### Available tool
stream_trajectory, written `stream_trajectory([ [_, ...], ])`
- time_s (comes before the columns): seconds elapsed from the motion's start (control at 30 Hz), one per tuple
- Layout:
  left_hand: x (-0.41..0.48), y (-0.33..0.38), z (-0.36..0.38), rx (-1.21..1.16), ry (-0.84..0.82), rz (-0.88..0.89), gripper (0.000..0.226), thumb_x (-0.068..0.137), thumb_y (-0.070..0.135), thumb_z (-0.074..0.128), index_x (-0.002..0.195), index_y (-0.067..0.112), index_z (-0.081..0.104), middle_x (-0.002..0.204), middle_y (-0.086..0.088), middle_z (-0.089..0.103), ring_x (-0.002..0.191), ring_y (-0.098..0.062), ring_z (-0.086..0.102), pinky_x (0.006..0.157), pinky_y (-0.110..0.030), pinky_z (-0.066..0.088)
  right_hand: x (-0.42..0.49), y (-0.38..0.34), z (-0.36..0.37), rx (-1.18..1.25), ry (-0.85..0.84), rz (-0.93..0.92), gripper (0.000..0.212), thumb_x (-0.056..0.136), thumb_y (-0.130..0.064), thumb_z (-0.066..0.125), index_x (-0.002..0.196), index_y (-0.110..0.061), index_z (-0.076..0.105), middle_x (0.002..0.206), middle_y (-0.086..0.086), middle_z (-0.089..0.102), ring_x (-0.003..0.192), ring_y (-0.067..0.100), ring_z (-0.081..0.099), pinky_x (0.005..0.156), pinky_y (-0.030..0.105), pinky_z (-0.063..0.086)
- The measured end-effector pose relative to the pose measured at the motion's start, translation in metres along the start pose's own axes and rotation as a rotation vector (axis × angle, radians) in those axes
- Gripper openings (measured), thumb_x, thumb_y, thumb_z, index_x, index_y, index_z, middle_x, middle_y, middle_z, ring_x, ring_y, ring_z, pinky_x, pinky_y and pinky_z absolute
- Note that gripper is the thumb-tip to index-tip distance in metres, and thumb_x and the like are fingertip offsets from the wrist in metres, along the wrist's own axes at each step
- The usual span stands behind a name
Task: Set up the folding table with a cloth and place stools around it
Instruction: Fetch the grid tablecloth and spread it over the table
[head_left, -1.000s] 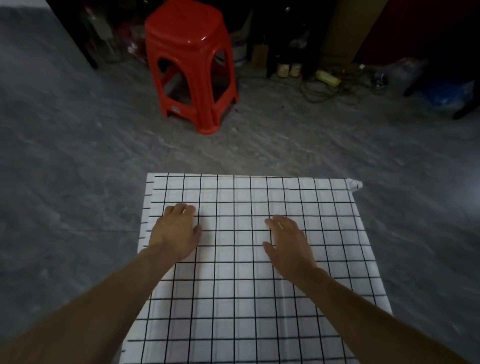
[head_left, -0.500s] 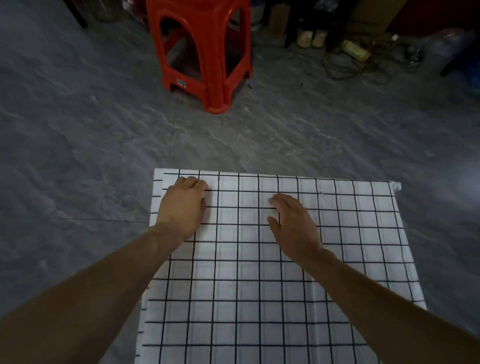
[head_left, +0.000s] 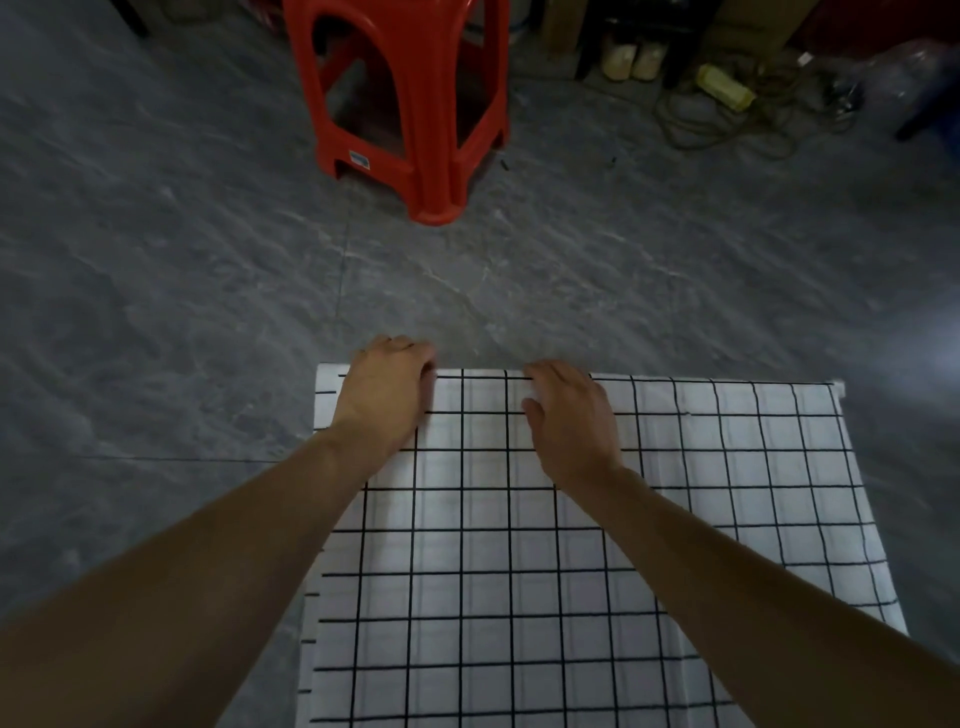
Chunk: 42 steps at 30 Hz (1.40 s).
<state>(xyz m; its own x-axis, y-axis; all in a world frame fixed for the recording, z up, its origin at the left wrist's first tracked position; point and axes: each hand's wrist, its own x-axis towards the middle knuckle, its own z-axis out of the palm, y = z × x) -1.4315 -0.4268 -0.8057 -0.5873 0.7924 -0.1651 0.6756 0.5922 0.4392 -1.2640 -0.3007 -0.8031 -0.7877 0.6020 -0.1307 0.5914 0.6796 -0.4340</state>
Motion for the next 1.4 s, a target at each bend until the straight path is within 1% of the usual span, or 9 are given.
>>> stream_trajectory([
  [0.2,0.006,-0.002,-0.002,-0.102,0.013,0.057,0.012,0.091,0.004,0.054,0.087,0.002,0.065,0.085,-0.012,0.064,0.084,-0.028,0.055,0.077,-0.044,0.046,0.019,0.0,0.001,0.127,0.072,0.09,0.006,0.09,-0.008,0.066,0.094,-0.012,0.069,0.092,0.002,0.067,0.085,0.019,0.06,0.079,0.041,0.053],
  [0.37,0.008,-0.002,0.0,-0.069,-0.004,0.085,0.015,0.096,0.007,0.048,0.088,0.004,0.06,0.086,-0.01,0.059,0.083,-0.026,0.051,0.074,-0.041,0.043,0.021,-0.002,0.004,0.137,0.143,0.098,0.01,0.09,-0.008,0.066,0.081,-0.013,0.065,0.082,0.0,0.065,0.075,0.017,0.057,0.072,0.039,0.053],
  [0.53,0.009,-0.013,-0.005,-0.012,0.046,0.065,0.013,0.095,0.007,0.05,0.088,0.006,0.061,0.086,-0.012,0.061,0.084,-0.031,0.053,0.079,-0.044,0.043,0.027,-0.01,0.009,0.129,0.135,0.034,0.012,0.091,-0.008,0.063,0.08,-0.012,0.062,0.081,0.001,0.061,0.074,0.019,0.056,0.073,0.042,0.051],
  [0.63,0.008,-0.01,-0.009,0.132,0.084,0.044,0.015,0.09,0.011,0.052,0.099,0.009,0.065,0.099,-0.01,0.064,0.097,-0.033,0.054,0.087,-0.045,0.04,0.03,-0.012,0.009,0.111,0.097,0.045,0.003,0.093,-0.013,0.062,0.095,-0.013,0.065,0.098,0.002,0.061,0.088,0.018,0.057,0.085,0.039,0.051],
  [0.8,-0.012,0.018,0.008,0.189,0.067,0.302,0.026,0.081,0.008,0.059,0.106,0.007,0.068,0.108,-0.011,0.065,0.099,-0.031,0.057,0.083,-0.042,0.045,0.01,0.002,0.001,-0.013,0.111,0.005,0.02,0.09,-0.022,0.067,0.109,-0.016,0.064,0.11,0.0,0.06,0.102,0.019,0.054,0.094,0.035,0.042],
  [0.93,-0.012,0.026,0.02,0.056,0.026,0.131,0.021,0.086,0.012,0.06,0.107,0.008,0.065,0.108,-0.009,0.064,0.102,-0.029,0.054,0.089,-0.041,0.042,0.001,0.011,-0.002,0.036,0.03,-0.017,0.021,0.093,-0.015,0.062,0.114,-0.014,0.064,0.109,0.001,0.064,0.102,0.019,0.058,0.098,0.037,0.044],
  [1.07,0.004,0.025,0.018,-0.067,0.01,0.024,0.011,0.09,0.013,0.059,0.097,0.008,0.066,0.097,-0.009,0.064,0.096,-0.027,0.053,0.087,-0.042,0.044,0.013,0.01,-0.005,0.128,0.074,0.035,0.008,0.089,-0.005,0.065,0.094,-0.005,0.071,0.09,0.008,0.07,0.083,0.024,0.063,0.084,0.043,0.052],
  [1.23,0.011,0.031,0.016,-0.093,0.014,-0.01,0.011,0.092,0.008,0.054,0.089,0.007,0.065,0.093,-0.01,0.065,0.093,-0.027,0.053,0.083,-0.045,0.043,0.02,0.007,0.003,0.145,0.135,0.149,0.012,0.092,-0.011,0.064,0.081,-0.009,0.069,0.078,0.002,0.068,0.07,0.017,0.062,0.072,0.037,0.054],
  [1.4,0.009,0.021,0.012,0.012,0.04,0.033,0.012,0.092,0.008,0.052,0.091,0.006,0.064,0.095,-0.013,0.064,0.092,-0.032,0.054,0.084,-0.045,0.043,0.025,-0.003,0.011,0.1,0.178,0.115,0.018,0.091,-0.007,0.061,0.074,-0.014,0.062,0.073,-0.001,0.062,0.064,0.018,0.057,0.059,0.027,0.039],
])
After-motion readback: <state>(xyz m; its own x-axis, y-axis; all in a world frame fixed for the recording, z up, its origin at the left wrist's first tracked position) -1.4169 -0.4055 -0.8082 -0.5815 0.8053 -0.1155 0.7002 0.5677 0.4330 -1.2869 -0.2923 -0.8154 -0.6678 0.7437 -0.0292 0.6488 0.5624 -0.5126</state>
